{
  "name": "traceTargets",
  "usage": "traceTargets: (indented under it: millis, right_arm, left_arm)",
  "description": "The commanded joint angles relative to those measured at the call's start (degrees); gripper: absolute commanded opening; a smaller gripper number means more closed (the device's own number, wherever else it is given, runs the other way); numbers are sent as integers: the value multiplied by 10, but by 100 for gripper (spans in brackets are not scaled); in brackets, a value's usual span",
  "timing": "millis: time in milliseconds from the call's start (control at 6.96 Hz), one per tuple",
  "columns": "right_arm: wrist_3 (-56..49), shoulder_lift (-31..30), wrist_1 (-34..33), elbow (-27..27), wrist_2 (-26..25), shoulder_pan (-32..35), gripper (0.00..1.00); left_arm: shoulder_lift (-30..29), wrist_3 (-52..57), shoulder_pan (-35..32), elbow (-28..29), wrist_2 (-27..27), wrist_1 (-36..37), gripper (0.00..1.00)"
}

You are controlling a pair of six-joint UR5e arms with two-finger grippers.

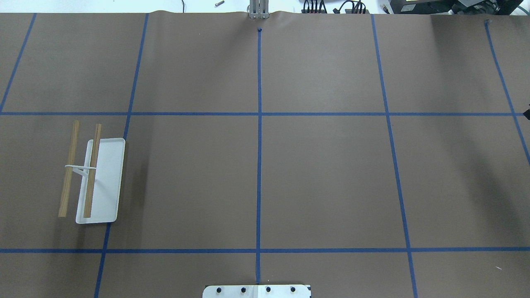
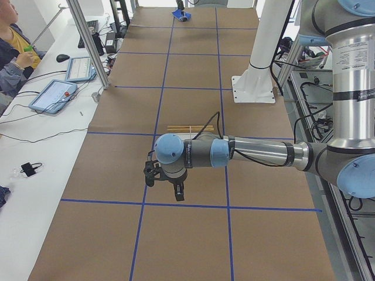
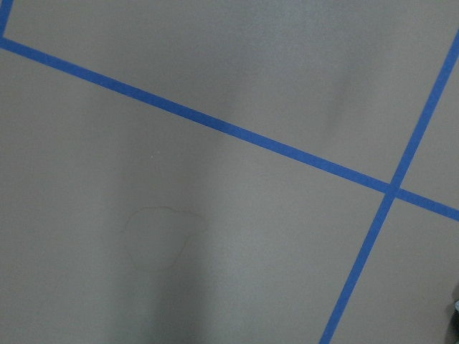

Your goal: Hang towel on rack

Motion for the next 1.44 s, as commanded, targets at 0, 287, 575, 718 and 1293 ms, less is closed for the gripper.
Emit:
traceTargets:
  millis: [0, 287, 575, 718, 1293]
  right_arm:
    - [0, 0, 0, -1, 0, 0, 100]
    - [0, -1, 0, -1, -1, 0, 100]
    - [-1, -5, 0, 12, 0, 0, 100]
    - [-1, -5, 0, 12, 0, 0, 100]
    - [7, -42, 1, 43, 51, 0, 100]
  left_arm:
    - [-2, 3, 0, -3, 1, -15, 98]
    - [-3, 3, 0, -3, 4, -18, 98]
    - [-2, 2, 0, -3, -1, -22, 98]
    - [-2, -1, 0, 0, -1, -22, 98]
    - [4, 3, 0, -23, -1, -30, 98]
